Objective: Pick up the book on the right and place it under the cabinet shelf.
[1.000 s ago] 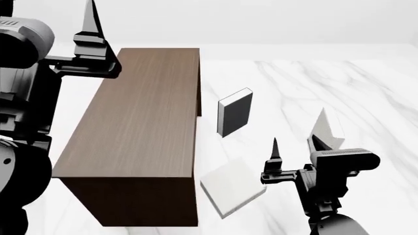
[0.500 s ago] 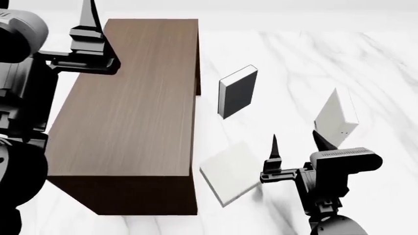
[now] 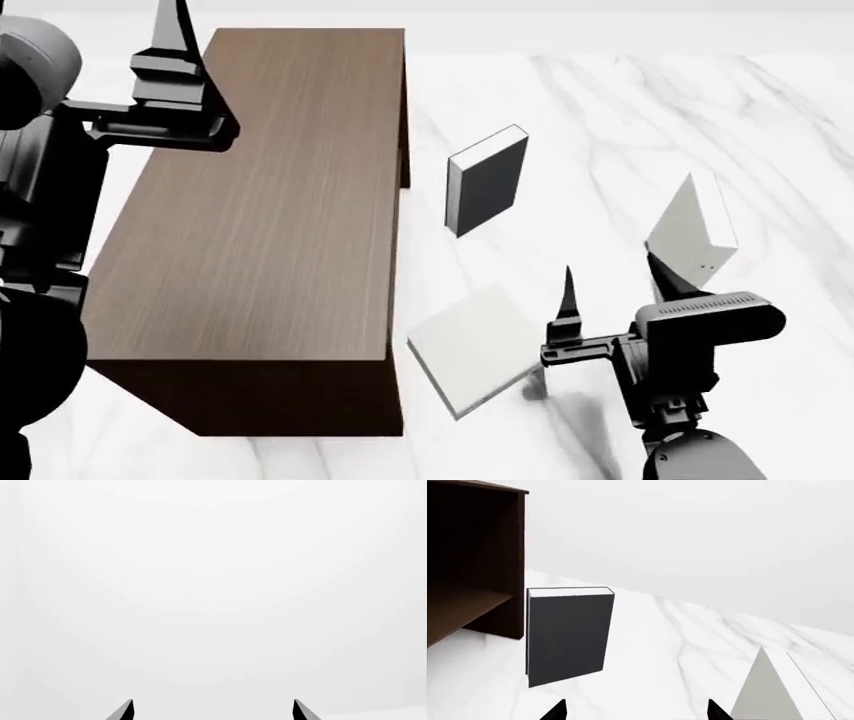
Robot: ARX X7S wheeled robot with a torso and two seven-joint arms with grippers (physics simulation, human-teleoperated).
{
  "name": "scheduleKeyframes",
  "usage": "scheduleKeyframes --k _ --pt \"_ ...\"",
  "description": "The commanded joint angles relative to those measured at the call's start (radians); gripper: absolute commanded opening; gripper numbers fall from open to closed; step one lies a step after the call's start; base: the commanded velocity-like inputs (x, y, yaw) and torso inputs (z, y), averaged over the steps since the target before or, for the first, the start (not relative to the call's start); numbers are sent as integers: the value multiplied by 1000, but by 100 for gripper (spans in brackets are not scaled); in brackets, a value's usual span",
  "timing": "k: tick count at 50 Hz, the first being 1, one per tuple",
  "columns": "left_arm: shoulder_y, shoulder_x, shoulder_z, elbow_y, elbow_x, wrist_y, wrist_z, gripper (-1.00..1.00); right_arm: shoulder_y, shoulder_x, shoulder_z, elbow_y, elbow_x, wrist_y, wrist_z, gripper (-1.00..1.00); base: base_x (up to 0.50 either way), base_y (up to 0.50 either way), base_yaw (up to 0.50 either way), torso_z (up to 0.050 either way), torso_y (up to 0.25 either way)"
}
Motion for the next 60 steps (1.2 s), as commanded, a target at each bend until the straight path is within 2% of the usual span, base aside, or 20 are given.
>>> scheduleKeyframes --k 1,39,60 --pt "1 -6 3 0 -3 4 -1 100 1 4 -5 69 -23 -49 -17 100 0 0 0 0 0" --pt "-3 -24 7 2 -16 2 -11 100 -54 2 -7 175 -35 -125 -22 100 0 0 0 0 0" --pt "12 -34 -7 10 -29 12 -16 100 -42 -20 -40 263 -48 -108 -33 100 0 0 0 0 0"
